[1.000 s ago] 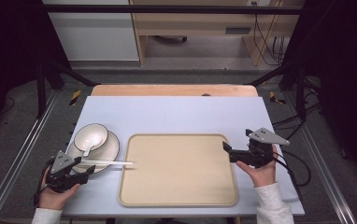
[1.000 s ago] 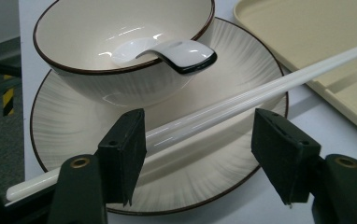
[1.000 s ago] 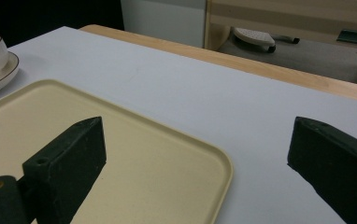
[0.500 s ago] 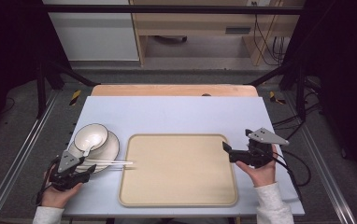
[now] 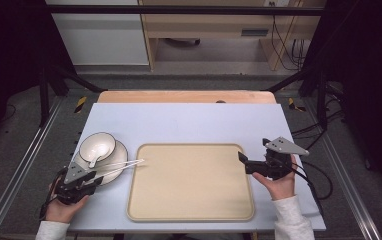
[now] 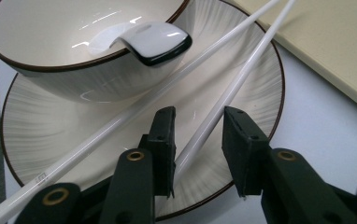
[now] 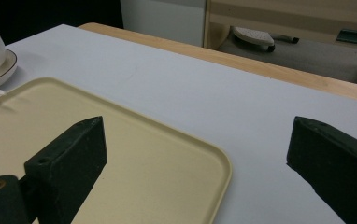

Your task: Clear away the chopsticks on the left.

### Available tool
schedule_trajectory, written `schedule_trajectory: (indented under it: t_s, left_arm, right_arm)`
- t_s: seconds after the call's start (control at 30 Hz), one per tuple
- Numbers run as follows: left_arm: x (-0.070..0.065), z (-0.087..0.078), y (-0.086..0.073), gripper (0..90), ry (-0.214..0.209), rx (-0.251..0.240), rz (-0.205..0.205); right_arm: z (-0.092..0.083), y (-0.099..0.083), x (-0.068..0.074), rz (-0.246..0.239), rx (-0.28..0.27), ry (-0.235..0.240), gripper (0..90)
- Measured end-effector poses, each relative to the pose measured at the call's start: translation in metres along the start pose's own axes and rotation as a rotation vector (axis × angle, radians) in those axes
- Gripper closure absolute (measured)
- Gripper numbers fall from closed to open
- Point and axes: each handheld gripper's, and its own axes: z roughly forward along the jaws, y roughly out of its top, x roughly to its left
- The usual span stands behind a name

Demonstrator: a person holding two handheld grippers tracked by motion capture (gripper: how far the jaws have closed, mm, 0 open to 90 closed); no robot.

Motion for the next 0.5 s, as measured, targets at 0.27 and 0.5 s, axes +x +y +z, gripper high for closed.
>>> schedule_trajectory:
  t_s: [0.27, 0.5]
  left_arm:
    - [-0.0022, 0.0003, 0.0025, 73.7, -0.006, -0.001, -0.005]
    - [-0.0052, 0.0016, 0.0046, 79.6, -0.014, 0.007, -0.028]
  right_arm:
    - [0.0003, -0.0001, -0.0003, -0.001, 0.0, 0.001, 5.3]
    - [0.0003, -0.0003, -0.0003, -0.001, 0.004, 0.003, 5.3]
